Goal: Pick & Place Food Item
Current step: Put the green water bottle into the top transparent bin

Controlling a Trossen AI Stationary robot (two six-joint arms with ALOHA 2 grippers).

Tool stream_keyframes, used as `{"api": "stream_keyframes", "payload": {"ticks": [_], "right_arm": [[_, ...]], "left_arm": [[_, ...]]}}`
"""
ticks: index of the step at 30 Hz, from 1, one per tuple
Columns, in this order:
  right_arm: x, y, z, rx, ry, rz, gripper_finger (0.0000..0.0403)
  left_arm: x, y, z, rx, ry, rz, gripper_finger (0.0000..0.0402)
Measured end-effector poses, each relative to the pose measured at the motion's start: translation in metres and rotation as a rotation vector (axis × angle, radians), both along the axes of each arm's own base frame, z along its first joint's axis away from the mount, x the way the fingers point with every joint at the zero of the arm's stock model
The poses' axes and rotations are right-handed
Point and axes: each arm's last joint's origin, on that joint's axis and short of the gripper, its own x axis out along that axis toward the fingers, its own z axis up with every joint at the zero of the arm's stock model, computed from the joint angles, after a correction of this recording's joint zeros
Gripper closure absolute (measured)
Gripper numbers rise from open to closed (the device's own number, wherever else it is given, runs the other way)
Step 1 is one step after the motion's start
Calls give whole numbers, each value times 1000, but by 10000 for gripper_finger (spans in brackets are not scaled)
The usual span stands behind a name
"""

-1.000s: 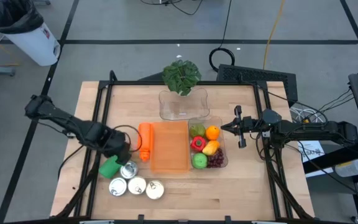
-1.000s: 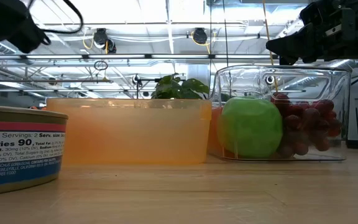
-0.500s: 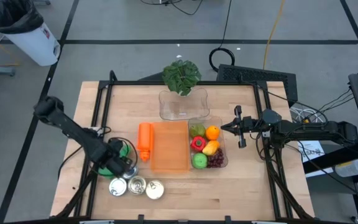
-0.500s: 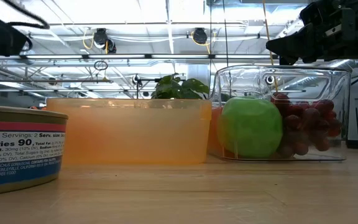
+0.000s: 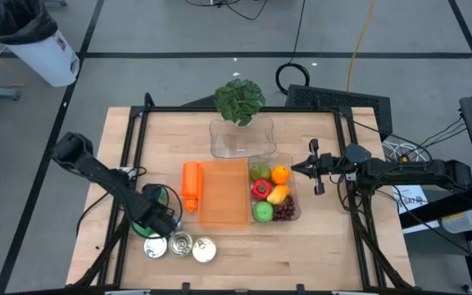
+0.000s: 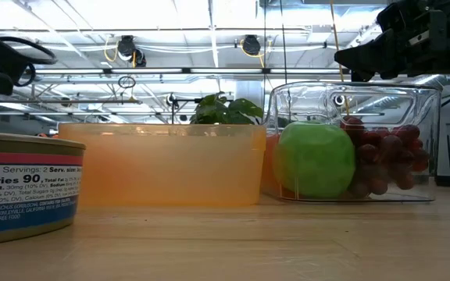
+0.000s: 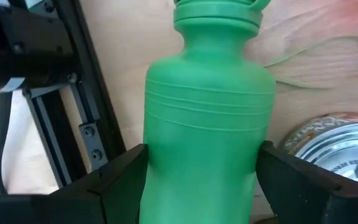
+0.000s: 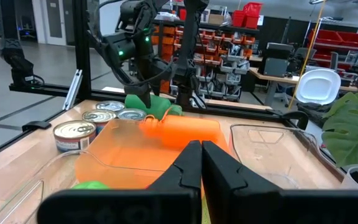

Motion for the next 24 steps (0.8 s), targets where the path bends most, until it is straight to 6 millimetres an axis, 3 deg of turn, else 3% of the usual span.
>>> {"api": "stream_keyframes", "payload": {"ticks": [6,14,24], "right_arm": [[0,0,0,0,-1,0,403],[0,0,0,0,-1,0,403],[0,0,0,0,-1,0,403]], "left_arm": [[1,1,-1,5,3,24,121],[-2,5,-9,71,-28,74,171],[-5,11,-9,70,-36,121,176]]}}
